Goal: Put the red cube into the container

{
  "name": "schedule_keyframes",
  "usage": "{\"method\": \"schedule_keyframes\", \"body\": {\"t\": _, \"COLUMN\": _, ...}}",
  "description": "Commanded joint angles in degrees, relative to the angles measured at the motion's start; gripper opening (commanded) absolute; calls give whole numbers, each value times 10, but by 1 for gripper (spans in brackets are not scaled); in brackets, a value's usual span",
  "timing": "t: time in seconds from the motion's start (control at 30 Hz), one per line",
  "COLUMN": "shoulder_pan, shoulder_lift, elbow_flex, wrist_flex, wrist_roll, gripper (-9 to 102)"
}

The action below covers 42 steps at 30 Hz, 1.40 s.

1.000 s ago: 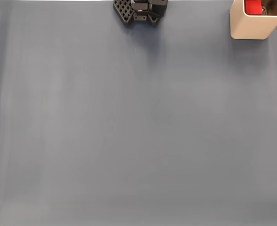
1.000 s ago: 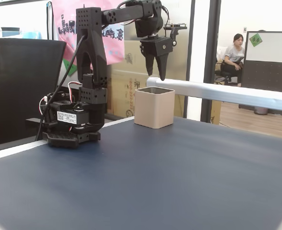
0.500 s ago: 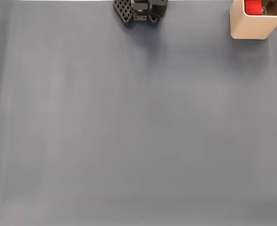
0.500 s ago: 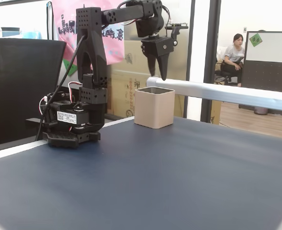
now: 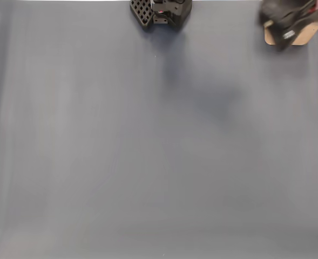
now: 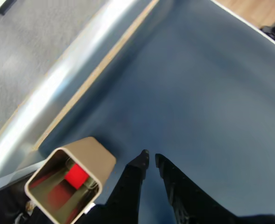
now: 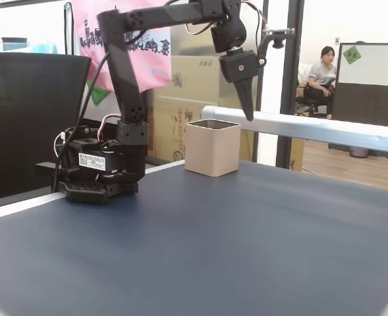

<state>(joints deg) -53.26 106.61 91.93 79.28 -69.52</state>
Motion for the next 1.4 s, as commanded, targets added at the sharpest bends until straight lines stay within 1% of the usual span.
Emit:
{"method": "schedule_keyframes", "body": {"t": 0.0, "shoulder_pan": 78, "shoulder_lift": 71, "elbow_flex": 53, "wrist_flex": -40, "wrist_roll": -33, "gripper": 0}}
{"method": "schedule_keyframes", "body": {"t": 0.2, "shoulder_pan": 243, "shoulder_lift": 183, "elbow_flex": 164, "wrist_flex": -103, "wrist_roll": -86, "gripper": 0}}
{"method": "schedule_keyframes", "body": {"t": 0.47, "shoulder_pan": 445, "shoulder_lift": 356, "elbow_flex": 384, "wrist_flex": -257, "wrist_roll": -192, "gripper": 0}}
{"method": "schedule_keyframes", "body": {"t": 0.6, "shoulder_pan": 501, "shoulder_lift": 434, "elbow_flex": 488, "wrist_flex": -307, "wrist_roll": -216, "gripper": 0}}
{"method": "schedule_keyframes", "body": {"t": 0.73, "shoulder_pan": 514, "shoulder_lift": 521, "elbow_flex": 589, "wrist_flex": -332, "wrist_roll": -220, "gripper": 0}}
{"method": "schedule_keyframes", "body": {"t": 1.03, "shoulder_pan": 509, "shoulder_lift": 688, "elbow_flex": 764, "wrist_flex": -327, "wrist_roll": -205, "gripper": 0}}
{"method": "schedule_keyframes", "body": {"t": 1.23, "shoulder_pan": 502, "shoulder_lift": 766, "elbow_flex": 831, "wrist_flex": -273, "wrist_roll": -190, "gripper": 0}}
{"method": "schedule_keyframes", "body": {"t": 1.3, "shoulder_pan": 500, "shoulder_lift": 793, "elbow_flex": 847, "wrist_flex": -240, "wrist_roll": -185, "gripper": 0}}
{"method": "schedule_keyframes", "body": {"t": 1.37, "shoulder_pan": 501, "shoulder_lift": 813, "elbow_flex": 853, "wrist_flex": -189, "wrist_roll": -188, "gripper": 0}}
